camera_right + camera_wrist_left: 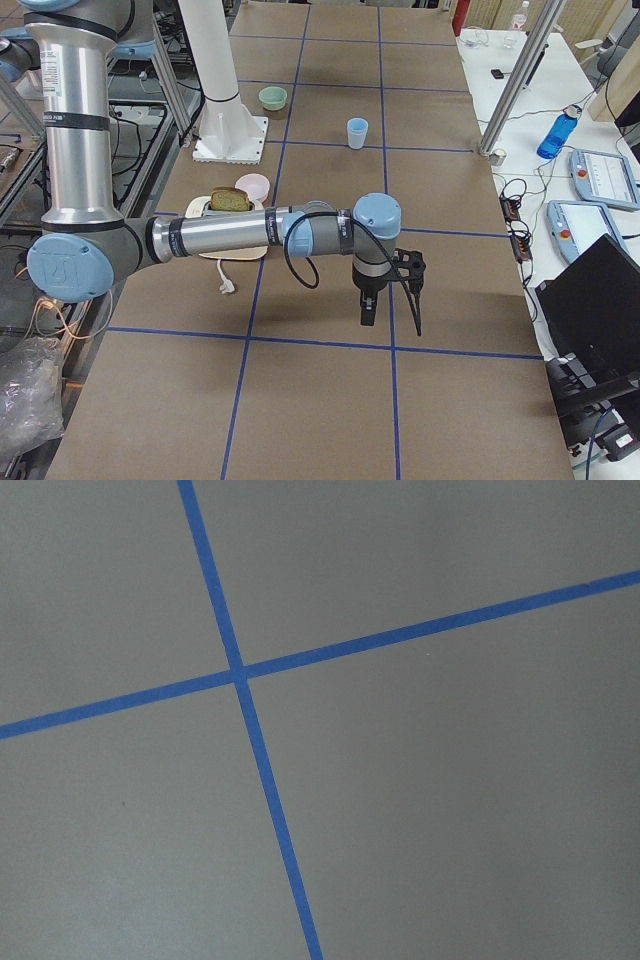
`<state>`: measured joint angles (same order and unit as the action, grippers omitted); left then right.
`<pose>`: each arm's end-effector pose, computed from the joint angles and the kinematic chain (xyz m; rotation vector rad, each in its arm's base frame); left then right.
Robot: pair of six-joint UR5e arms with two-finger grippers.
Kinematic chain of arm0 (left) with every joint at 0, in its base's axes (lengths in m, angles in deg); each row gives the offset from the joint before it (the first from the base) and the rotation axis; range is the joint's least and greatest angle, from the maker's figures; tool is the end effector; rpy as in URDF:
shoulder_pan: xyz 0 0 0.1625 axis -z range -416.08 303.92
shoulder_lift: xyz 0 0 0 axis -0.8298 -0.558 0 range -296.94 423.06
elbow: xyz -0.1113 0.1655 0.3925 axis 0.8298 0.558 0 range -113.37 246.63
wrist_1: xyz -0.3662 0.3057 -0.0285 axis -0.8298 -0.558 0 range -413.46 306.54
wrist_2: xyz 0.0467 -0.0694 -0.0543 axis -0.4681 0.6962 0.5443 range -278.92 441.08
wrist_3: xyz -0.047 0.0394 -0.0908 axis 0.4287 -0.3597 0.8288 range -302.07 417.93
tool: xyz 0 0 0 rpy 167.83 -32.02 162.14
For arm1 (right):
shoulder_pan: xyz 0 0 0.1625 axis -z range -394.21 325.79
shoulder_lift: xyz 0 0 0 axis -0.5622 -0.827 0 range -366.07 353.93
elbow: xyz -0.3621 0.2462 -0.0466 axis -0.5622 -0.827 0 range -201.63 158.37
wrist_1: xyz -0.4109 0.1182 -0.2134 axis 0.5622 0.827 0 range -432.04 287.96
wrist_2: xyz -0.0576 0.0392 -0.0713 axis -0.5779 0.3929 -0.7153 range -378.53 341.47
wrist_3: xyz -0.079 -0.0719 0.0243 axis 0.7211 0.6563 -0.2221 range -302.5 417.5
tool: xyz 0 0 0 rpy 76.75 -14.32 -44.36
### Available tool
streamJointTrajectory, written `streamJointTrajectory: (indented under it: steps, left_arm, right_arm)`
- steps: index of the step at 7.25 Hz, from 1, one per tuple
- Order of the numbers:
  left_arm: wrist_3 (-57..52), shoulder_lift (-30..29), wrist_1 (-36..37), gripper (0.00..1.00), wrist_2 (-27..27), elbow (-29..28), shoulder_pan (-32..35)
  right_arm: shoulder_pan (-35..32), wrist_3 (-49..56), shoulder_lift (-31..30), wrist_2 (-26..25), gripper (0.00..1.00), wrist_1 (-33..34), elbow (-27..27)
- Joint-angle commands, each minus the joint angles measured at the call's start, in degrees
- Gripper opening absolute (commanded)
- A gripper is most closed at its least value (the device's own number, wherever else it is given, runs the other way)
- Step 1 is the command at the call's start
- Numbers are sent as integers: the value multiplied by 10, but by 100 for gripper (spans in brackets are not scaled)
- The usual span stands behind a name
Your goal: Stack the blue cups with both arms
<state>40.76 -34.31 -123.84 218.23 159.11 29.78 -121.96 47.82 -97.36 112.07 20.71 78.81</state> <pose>-0.0099 -0.5966 0.6109 -0.0666 0.8365 0.2797 0.0402 -0.5535 0.6012 0.0330 -0.7154 0.0845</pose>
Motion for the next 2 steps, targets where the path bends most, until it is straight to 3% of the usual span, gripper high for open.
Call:
streamJointTrajectory:
  steps: [1, 2]
  left_arm:
    - [1, 8, 0, 98, 0, 1, 1]
    - [1, 10, 0, 98, 0, 1, 1]
  right_arm:
    - [-1, -1, -4, 0, 100, 0, 6]
    - [-1, -1, -3, 0, 100, 0, 5]
